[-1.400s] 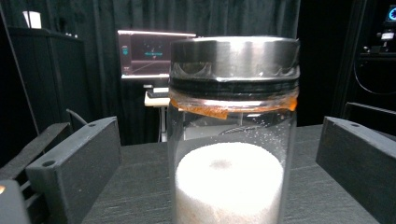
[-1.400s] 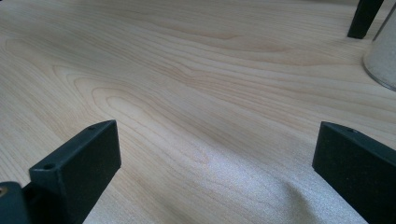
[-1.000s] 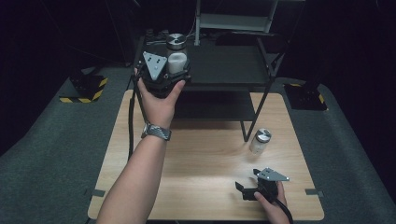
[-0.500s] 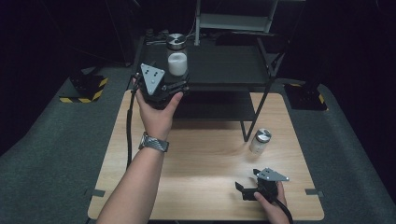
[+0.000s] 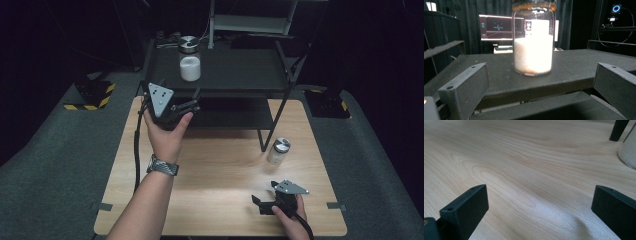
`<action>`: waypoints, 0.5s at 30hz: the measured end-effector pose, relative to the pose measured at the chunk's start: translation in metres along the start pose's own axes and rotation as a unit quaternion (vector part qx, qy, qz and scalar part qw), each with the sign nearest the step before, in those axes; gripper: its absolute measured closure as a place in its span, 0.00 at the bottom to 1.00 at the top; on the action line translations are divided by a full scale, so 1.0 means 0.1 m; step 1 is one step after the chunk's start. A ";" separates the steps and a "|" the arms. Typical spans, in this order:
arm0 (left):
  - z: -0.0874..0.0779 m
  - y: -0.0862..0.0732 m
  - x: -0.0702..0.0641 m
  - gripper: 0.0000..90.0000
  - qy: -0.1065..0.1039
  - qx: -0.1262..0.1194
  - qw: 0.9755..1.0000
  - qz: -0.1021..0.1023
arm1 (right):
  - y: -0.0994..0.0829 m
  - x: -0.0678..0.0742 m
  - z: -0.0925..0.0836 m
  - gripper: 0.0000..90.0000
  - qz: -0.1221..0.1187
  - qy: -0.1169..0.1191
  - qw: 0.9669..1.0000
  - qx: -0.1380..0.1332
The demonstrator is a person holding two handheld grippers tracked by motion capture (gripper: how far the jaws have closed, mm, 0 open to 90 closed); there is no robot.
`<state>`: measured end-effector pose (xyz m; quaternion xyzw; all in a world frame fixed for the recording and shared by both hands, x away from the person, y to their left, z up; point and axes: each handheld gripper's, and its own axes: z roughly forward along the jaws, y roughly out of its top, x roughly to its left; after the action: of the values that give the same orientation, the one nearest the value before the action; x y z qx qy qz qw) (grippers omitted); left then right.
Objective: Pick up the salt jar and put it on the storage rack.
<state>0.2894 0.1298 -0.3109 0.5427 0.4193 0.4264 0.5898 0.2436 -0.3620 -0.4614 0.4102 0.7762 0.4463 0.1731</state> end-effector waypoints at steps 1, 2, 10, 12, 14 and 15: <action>-0.02 -0.02 0.00 0.01 0.000 0.001 1.000 0.002 | 0.00 0.00 0.00 0.01 0.000 0.000 1.000 0.000; -0.04 -0.04 0.00 0.01 0.001 0.000 1.000 0.004 | 0.00 0.00 0.00 0.01 0.000 0.000 1.000 0.000; -0.18 -0.19 0.02 0.01 0.003 0.003 1.000 0.006 | 0.00 0.00 0.00 0.01 -0.001 -0.001 1.000 0.000; -0.21 -0.22 0.03 0.01 0.004 0.006 1.000 0.006 | 0.00 0.01 0.00 0.01 -0.001 -0.002 1.000 0.001; -0.24 -0.25 0.04 0.01 0.003 0.008 1.000 0.004 | 0.00 0.01 0.00 0.01 -0.001 -0.002 1.000 0.001; -0.24 -0.25 0.04 0.01 0.003 0.008 1.000 0.004 | 0.00 0.01 0.00 0.01 -0.001 -0.002 1.000 0.001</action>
<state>0.2685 0.1392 -0.3378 0.5480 0.4223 0.4271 0.5823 0.2433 -0.3611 -0.4611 0.4102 0.7770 0.4444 0.1748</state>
